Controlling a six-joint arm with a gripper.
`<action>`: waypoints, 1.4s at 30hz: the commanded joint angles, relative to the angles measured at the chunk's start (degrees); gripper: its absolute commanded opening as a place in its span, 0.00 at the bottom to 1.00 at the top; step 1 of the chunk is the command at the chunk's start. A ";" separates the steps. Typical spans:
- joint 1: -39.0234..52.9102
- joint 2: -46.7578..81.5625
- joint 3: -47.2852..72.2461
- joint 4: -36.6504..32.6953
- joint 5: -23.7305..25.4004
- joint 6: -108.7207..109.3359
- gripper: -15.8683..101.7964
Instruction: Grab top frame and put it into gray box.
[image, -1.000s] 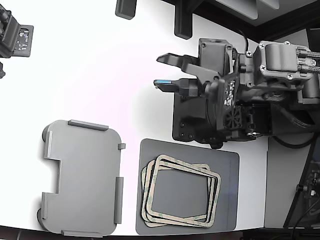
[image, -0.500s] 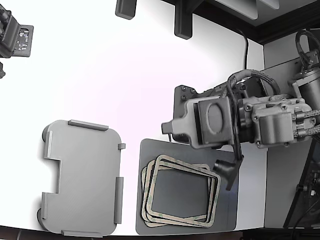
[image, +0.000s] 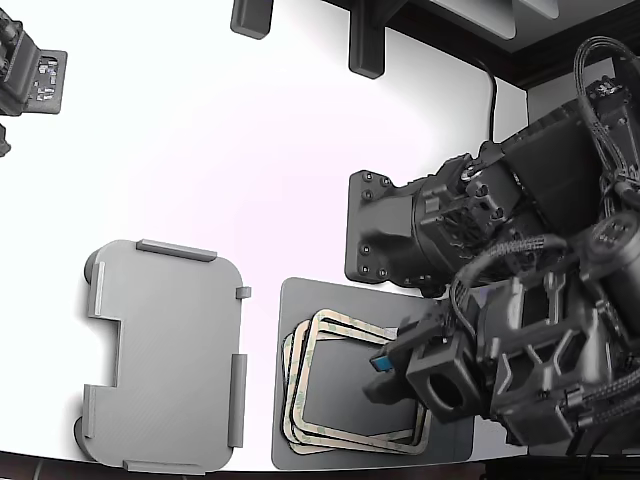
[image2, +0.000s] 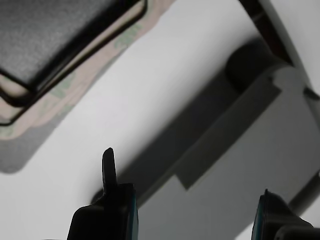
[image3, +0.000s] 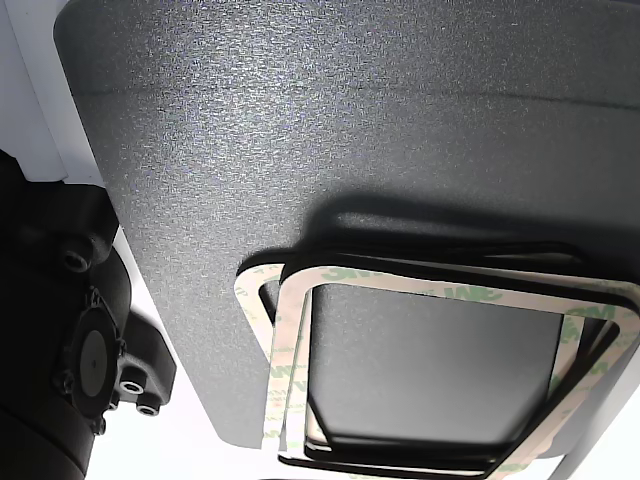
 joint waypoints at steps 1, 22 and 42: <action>4.57 -5.54 -5.98 2.29 0.53 2.29 0.98; 24.87 -32.43 -20.39 6.33 -2.29 4.48 0.89; 29.27 -36.91 -22.24 3.87 -1.49 2.99 0.67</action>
